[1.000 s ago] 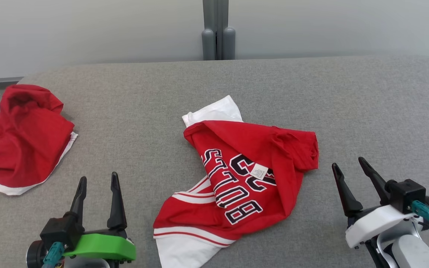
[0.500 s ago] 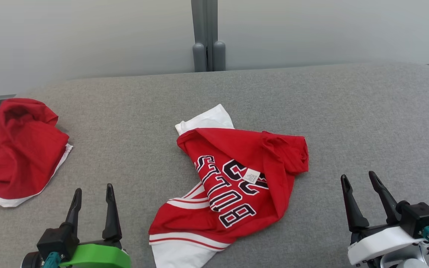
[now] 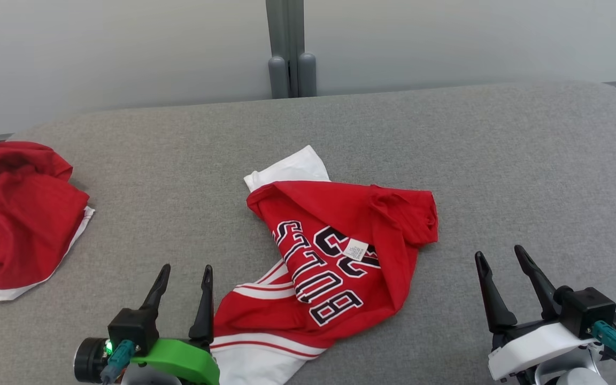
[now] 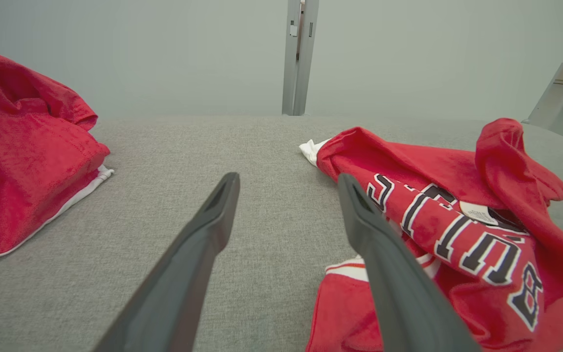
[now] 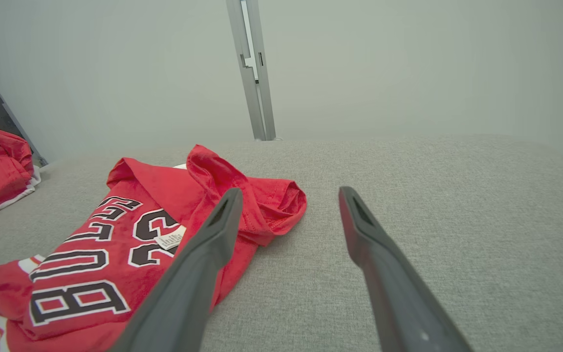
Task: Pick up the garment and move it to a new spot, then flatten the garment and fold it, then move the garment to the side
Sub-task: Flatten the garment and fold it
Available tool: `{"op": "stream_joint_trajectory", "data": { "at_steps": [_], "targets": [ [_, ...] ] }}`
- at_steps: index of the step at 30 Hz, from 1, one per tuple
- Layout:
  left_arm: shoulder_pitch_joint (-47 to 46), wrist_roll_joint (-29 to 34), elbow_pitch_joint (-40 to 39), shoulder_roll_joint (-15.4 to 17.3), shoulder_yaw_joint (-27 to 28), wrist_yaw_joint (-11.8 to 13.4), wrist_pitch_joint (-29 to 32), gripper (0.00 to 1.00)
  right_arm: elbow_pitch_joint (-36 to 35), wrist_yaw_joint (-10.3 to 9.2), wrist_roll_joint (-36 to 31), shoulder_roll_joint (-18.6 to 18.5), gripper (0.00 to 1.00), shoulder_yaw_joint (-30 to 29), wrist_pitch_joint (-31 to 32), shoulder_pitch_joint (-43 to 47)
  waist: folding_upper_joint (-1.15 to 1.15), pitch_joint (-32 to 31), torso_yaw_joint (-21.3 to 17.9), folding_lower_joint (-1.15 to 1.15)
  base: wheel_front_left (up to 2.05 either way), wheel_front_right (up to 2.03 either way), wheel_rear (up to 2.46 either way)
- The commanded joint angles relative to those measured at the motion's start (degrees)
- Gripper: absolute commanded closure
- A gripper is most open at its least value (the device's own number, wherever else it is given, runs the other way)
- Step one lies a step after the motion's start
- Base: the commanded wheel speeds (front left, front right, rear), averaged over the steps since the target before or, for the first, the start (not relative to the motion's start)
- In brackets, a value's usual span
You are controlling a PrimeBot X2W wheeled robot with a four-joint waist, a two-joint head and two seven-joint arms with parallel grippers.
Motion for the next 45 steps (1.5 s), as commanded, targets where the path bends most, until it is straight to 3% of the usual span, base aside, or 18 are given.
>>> {"op": "stream_joint_trajectory", "data": {
  "at_steps": [1, 15, 21, 22, 23, 24, 30, 40, 45],
  "targets": [
    [-1.6, 0.1, 1.1, 0.2, -0.3, -0.5, 0.0, 0.0, 0.2, -0.1, 0.2, -0.2, 0.0, 0.1, -0.2, -0.6, 0.0, 0.8, -0.6, 0.0, 0.0, 0.0, 0.0],
    [-10.2, 0.9, 21.8, 1.6, -10.1, -2.3, 2.0, 0.0, 1.1, -0.1, 0.7, 0.7, 0.0, 0.9, -0.2, -2.7, 0.0, 4.2, -3.9, 0.0, 0.0, 0.0, 0.0],
    [-13.1, -0.7, 27.4, 2.1, -11.9, -2.4, 2.8, 0.0, 0.9, -0.1, 0.6, 0.8, 0.0, 0.5, -0.2, -3.0, 0.0, 4.9, -4.3, 0.0, 0.0, 0.0, 0.0],
    [-13.5, -1.0, 28.1, 2.1, -12.1, -2.4, 2.8, 0.24, 0.9, -0.1, 0.6, 0.8, 0.0, 0.5, -0.2, -3.1, 0.0, 5.0, -4.3, 0.0, 0.0, 0.0, 0.0],
    [-14.0, -1.5, 28.9, 2.1, -12.3, -2.4, 2.6, 0.78, 0.8, -0.1, 0.6, 0.9, 0.0, 0.4, -0.2, -3.2, 0.0, 5.0, -4.4, 0.0, 0.0, 0.0, 0.0],
    [-14.3, -1.7, 29.3, 2.0, -12.6, -2.4, 2.5, 1.0, 0.8, -0.1, 0.6, 0.9, 0.0, 0.4, -0.2, -3.3, 0.0, 5.1, -4.4, 0.0, 0.0, 0.0, 0.0],
    [-18.7, -3.4, 29.3, 3.0, -11.0, -2.2, 0.5, 1.0, 0.6, -0.1, 0.6, 0.9, 0.0, 0.0, -0.2, -3.5, 0.0, 5.4, -4.0, 0.0, 0.0, 0.0, 0.0],
    [-25.3, -5.1, 23.4, 7.3, -3.0, 0.5, -0.1, 1.0, 0.5, -0.1, 0.7, 0.2, 0.0, -0.1, -0.2, -4.8, 0.0, 7.5, -4.2, 0.0, 0.0, 0.0, 0.0],
    [-26.6, -4.7, 22.0, 7.6, 0.7, 1.0, -0.1, 1.0, 1.0, -0.1, 0.7, 0.1, 0.0, 0.1, -0.2, -5.7, 0.0, 9.2, -4.6, 0.0, 0.0, 0.0, 0.0]
  ]
}}
